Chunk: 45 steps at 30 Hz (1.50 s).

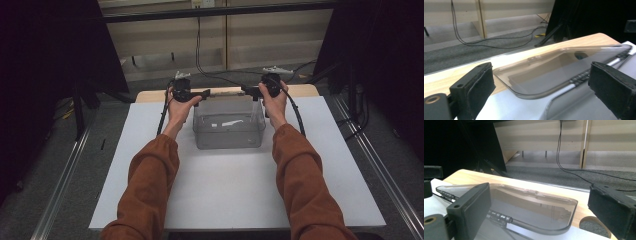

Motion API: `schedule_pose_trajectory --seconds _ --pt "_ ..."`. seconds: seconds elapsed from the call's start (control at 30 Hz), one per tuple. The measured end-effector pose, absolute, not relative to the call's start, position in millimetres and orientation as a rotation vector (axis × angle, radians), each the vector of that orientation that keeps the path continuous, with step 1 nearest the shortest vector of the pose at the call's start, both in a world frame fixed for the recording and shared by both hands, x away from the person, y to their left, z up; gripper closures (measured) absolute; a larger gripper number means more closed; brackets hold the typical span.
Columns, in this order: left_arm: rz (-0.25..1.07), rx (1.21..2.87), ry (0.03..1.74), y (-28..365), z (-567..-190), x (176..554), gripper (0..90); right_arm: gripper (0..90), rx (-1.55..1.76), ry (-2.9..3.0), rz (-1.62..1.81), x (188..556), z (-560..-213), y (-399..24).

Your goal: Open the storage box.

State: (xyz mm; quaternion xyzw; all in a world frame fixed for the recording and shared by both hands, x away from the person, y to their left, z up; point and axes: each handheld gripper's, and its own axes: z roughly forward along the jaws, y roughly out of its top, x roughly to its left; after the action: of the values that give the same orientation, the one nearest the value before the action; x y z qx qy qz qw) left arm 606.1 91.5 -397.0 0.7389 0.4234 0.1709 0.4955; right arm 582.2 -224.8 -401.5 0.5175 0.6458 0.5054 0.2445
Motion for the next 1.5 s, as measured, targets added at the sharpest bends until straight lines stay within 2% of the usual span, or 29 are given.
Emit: schedule_pose_trajectory --seconds 0.17,0.73,1.1,1.5 --pt "0.428 1.749 0.989 97 -394 592 2.8 4.6 1.374 1.755 1.360 574 -399 -226" --pt "0.525 1.692 0.928 124 -388 557 2.6 3.6 1.282 1.695 1.376 536 -393 -227" --pt "0.584 1.660 0.852 126 -377 528 3.1 1.1 1.212 1.670 1.360 495 -392 -229" --pt "0.575 1.610 0.829 132 -378 494 3.0 1.1 1.176 1.642 1.346 451 -391 -234"
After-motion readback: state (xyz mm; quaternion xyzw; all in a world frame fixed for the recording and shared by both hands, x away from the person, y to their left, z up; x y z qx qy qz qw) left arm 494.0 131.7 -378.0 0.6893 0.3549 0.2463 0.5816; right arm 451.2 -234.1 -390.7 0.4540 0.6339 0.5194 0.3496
